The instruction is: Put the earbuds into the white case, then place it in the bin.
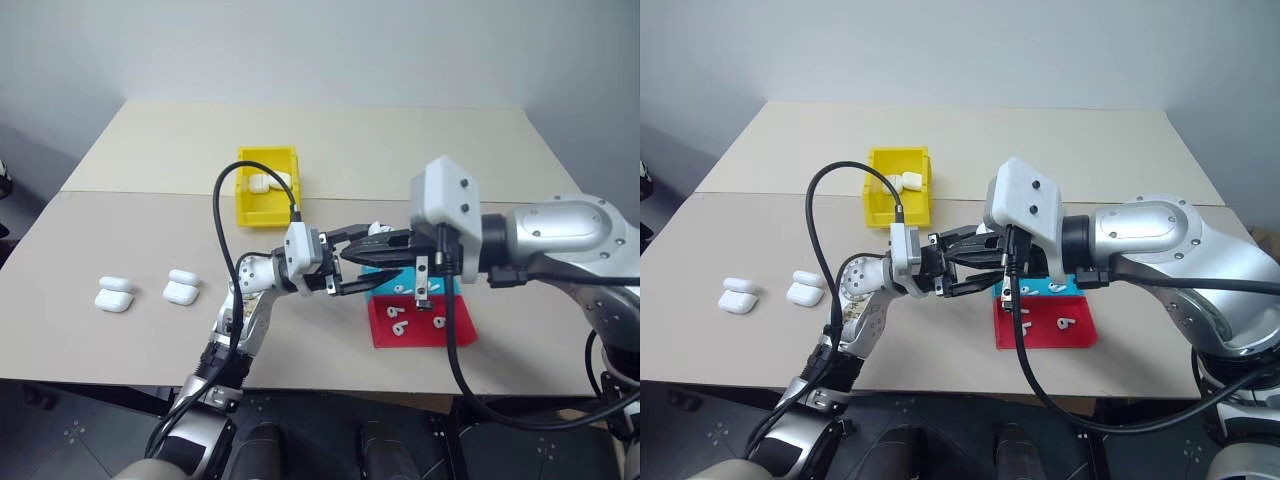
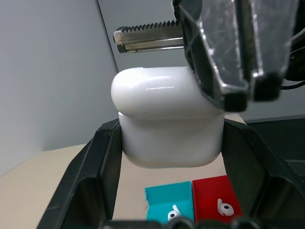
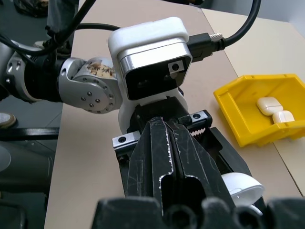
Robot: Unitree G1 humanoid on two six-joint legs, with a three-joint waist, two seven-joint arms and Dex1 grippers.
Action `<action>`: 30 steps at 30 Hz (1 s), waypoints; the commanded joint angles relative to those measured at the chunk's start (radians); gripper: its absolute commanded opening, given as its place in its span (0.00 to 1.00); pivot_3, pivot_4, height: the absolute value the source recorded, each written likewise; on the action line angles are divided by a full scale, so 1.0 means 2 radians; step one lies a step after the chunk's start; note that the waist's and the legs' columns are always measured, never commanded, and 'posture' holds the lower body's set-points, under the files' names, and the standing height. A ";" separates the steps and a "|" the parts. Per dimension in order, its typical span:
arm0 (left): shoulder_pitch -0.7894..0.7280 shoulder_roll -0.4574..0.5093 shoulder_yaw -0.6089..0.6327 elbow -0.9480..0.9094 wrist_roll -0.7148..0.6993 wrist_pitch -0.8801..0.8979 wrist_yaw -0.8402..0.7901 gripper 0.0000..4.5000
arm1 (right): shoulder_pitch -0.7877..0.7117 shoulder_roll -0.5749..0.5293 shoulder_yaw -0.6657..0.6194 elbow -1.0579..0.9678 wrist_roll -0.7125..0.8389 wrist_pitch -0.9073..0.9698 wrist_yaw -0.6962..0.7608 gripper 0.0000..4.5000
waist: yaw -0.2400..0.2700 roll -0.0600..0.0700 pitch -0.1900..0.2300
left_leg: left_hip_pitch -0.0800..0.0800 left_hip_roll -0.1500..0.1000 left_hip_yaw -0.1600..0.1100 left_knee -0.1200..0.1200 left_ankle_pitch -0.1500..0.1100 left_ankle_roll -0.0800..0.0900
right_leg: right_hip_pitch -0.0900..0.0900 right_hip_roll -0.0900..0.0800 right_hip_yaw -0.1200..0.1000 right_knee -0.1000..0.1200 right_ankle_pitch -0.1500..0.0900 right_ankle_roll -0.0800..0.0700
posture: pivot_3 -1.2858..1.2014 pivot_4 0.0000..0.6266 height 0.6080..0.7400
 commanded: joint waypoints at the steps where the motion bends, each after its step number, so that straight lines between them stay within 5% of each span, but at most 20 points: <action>1: -0.003 -0.002 0.004 -0.024 -0.012 -0.003 0.004 0.62 | 0.008 -0.013 -0.018 -0.005 -0.021 -0.011 0.007 0.00 | 0.000 0.000 0.000 | 0.000 0.000 0.000 0.000 0.000 0.000 | 0.000 0.000 0.000 0.000 0.000 0.000 | 0.52 0.24 1.00; 19: -0.005 0.010 0.011 -0.031 -0.012 0.006 0.016 0.62 | 0.032 -0.010 -0.145 0.003 0.028 -0.030 0.015 0.00 | 0.000 0.000 0.000 | 0.000 0.000 0.000 0.000 0.000 0.000 | 0.000 0.000 0.000 0.000 0.000 0.000 | 0.52 0.24 1.00; 24: -0.054 0.044 0.051 -0.068 0.041 0.138 0.175 0.62 | 0.055 0.001 -0.179 0.011 0.030 -0.014 -0.040 0.00 | 0.000 0.000 0.000 | 0.000 0.000 0.000 0.000 0.000 0.000 | 0.000 0.000 0.000 0.000 0.000 0.000 | 0.52 0.24 1.00; 30: -0.174 0.038 0.088 0.011 0.151 0.244 0.413 0.62 | 0.088 0.009 -0.177 0.003 0.034 0.001 -0.078 0.00 | 0.002 -0.001 0.000 | 0.000 -0.001 0.000 0.000 0.000 0.000 | 0.000 0.000 0.000 0.000 0.000 0.000 | 0.52 0.24 1.00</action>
